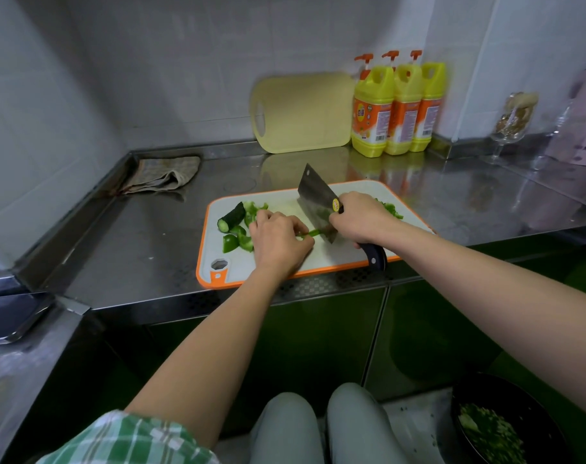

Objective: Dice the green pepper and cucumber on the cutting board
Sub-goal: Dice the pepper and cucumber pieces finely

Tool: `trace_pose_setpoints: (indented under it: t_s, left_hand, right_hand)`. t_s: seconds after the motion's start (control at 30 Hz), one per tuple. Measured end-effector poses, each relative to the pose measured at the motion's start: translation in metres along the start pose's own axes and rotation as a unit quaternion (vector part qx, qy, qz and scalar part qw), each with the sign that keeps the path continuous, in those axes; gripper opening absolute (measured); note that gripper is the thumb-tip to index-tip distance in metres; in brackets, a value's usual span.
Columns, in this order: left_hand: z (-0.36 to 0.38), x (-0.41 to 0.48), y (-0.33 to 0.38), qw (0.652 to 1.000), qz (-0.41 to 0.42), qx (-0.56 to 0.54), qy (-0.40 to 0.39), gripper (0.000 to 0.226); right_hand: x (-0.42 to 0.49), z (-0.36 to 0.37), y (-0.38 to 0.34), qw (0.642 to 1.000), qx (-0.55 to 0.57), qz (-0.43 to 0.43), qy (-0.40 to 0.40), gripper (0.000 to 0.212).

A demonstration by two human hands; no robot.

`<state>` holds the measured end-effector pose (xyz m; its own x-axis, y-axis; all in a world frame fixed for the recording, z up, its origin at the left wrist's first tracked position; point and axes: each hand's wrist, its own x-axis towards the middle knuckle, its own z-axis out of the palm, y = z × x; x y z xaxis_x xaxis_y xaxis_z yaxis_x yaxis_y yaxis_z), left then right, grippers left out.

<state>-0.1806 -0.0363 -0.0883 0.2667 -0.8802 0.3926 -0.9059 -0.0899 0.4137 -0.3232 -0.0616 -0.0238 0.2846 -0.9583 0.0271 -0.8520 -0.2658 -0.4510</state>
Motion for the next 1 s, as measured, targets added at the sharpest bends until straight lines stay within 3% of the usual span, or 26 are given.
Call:
trace_pose_setpoints:
  t_s: [0.23, 0.57, 0.73, 1.0]
  left_hand:
    - [0.000, -0.001, 0.001, 1.000, 0.001, 0.000, 0.006, 0.016]
    - [0.001, 0.000, 0.000, 1.000, 0.005, -0.008, 0.013, 0.014]
    - [0.003, 0.002, -0.001, 1.000, 0.009, -0.013, 0.012, 0.015]
    - [0.003, 0.002, -0.001, 1.000, 0.013, -0.008, 0.018, 0.015]
  right_hand:
    - [-0.004, -0.001, -0.012, 0.996, -0.073, 0.003, -0.057, 0.014]
    - [0.000, 0.006, 0.007, 0.998, 0.026, -0.016, 0.051, 0.012]
    - [-0.002, -0.007, 0.002, 1.000, -0.011, -0.019, -0.014, 0.022]
    - [-0.002, -0.006, 0.001, 0.998, -0.049, -0.020, -0.020, 0.025]
